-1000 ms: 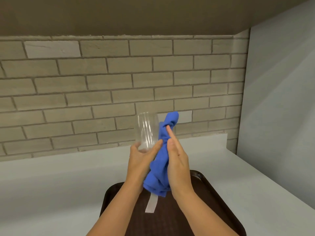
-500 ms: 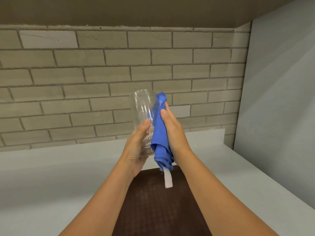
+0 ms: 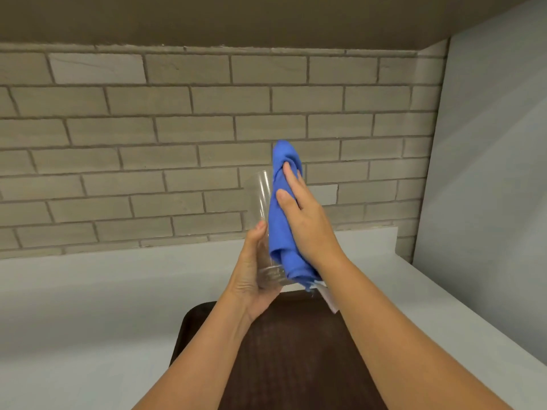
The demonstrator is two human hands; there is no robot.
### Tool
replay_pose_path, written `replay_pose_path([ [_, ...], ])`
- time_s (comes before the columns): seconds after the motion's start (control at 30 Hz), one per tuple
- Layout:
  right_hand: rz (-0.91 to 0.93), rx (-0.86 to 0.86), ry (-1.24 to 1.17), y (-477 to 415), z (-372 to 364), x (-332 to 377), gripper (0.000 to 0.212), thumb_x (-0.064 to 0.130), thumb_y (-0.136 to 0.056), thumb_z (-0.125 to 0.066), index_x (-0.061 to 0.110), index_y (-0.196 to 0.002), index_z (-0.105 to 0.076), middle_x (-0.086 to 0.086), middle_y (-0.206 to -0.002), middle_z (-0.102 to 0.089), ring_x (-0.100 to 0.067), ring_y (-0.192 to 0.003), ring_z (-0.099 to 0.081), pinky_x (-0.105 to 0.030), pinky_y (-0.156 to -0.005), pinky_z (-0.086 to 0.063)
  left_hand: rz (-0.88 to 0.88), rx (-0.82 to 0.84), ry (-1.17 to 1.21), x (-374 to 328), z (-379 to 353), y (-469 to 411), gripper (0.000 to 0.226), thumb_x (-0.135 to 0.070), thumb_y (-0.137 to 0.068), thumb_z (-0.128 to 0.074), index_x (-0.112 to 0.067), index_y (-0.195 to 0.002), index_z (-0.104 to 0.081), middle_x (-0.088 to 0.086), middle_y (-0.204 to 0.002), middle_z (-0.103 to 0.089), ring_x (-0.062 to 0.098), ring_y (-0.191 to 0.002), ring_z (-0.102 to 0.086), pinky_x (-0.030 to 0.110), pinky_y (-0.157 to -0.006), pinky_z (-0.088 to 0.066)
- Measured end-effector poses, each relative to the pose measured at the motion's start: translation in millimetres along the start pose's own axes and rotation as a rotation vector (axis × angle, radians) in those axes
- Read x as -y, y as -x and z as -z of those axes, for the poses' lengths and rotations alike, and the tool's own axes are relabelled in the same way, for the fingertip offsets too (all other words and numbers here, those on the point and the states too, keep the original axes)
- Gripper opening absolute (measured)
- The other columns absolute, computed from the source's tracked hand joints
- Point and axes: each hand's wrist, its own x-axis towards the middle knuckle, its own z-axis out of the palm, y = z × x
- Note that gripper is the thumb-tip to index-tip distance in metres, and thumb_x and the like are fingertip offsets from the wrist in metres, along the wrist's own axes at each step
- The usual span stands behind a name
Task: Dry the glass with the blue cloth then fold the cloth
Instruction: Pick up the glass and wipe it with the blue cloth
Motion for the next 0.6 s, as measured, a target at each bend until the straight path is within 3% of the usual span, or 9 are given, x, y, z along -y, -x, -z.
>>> replay_pose_path([
  [0.07, 0.059, 0.029, 0.026, 25, -10, -10, 0.047, 0.030, -0.095, -0.037, 0.040, -0.138, -0.021, 0.013, -0.155, -0.012, -0.002, -0.141, -0.009, -0.026, -0.116, -0.015, -0.019, -0.011, 0.078, 0, 7, 1, 0.041, -0.046, -0.069, -0.056, -0.019, -0.092, -0.074, 0.003, -0.086, -0.076, 0.016, -0.077, -0.071, 0.027, -0.063, -0.057],
  [0.17, 0.180, 0.127, 0.159, 71, -25, -25, 0.043, 0.043, -0.089, -0.031, 0.062, -0.125, -0.014, 0.037, -0.145, 0.006, 0.010, -0.138, 0.007, -0.007, -0.109, -0.002, 0.012, 0.007, 0.156, 2, 13, 7, 0.042, -0.046, -0.061, -0.060, -0.017, -0.087, -0.076, 0.002, -0.089, -0.077, 0.013, -0.080, -0.072, 0.024, -0.062, -0.057],
  [0.23, 0.145, 0.153, 0.177, 55, -20, -26, 0.044, 0.038, -0.092, -0.034, 0.051, -0.132, -0.020, 0.035, -0.145, 0.006, 0.006, -0.139, 0.007, -0.010, -0.110, -0.002, 0.019, -0.014, 0.173, 8, 14, 8, 0.040, -0.043, -0.062, -0.062, -0.016, -0.088, -0.076, 0.004, -0.090, -0.077, 0.015, -0.081, -0.072, 0.026, -0.063, -0.058],
  [0.33, 0.055, 0.119, 0.189, 3, -7, -13, 0.043, 0.023, -0.096, -0.036, 0.029, -0.138, -0.030, 0.009, -0.155, -0.005, -0.007, -0.142, -0.001, -0.013, -0.106, -0.006, 0.059, -0.017, 0.079, 9, 13, 3, 0.042, -0.046, -0.067, -0.062, -0.017, -0.095, -0.073, 0.008, -0.092, -0.076, 0.023, -0.083, -0.071, 0.035, -0.065, -0.058],
  [0.4, 0.065, 0.114, 0.184, -9, -5, -7, 0.043, 0.020, -0.096, -0.036, 0.025, -0.138, -0.032, 0.004, -0.156, -0.007, -0.009, -0.143, -0.003, -0.014, -0.106, -0.006, 0.073, 0.015, 0.078, 5, 14, 0, 0.045, -0.049, -0.067, -0.064, -0.018, -0.098, -0.072, 0.008, -0.092, -0.075, 0.023, -0.083, -0.071, 0.037, -0.065, -0.057],
  [0.5, 0.270, 0.212, 0.223, 23, -10, -19, 0.044, 0.024, -0.095, -0.036, 0.026, -0.138, -0.029, 0.013, -0.151, -0.008, -0.006, -0.142, 0.001, -0.011, -0.110, -0.001, 0.081, 0.054, 0.266, 2, 16, 2, 0.051, -0.038, -0.066, -0.075, -0.012, -0.110, -0.067, 0.008, -0.102, -0.073, 0.020, -0.095, -0.069, 0.032, -0.074, -0.056],
  [0.57, 0.401, 0.324, 0.261, 45, -9, -30, 0.043, 0.029, -0.093, -0.035, 0.029, -0.135, -0.026, 0.018, -0.148, -0.011, -0.005, -0.142, 0.000, -0.017, -0.116, -0.001, 0.101, 0.182, 0.535, 0, 19, 6, 0.056, -0.025, -0.066, -0.079, -0.005, -0.116, -0.060, 0.011, -0.104, -0.072, 0.019, -0.097, -0.068, 0.029, -0.076, -0.056],
  [0.6, 0.438, 0.361, 0.287, 45, -5, -34, 0.043, 0.029, -0.092, -0.035, 0.028, -0.135, -0.027, 0.015, -0.148, -0.014, -0.006, -0.142, -0.002, -0.021, -0.117, -0.003, 0.127, 0.199, 0.553, 1, 24, 7, 0.057, -0.024, -0.064, -0.081, -0.005, -0.114, -0.061, 0.011, -0.101, -0.073, 0.020, -0.094, -0.069, 0.031, -0.075, -0.057],
])
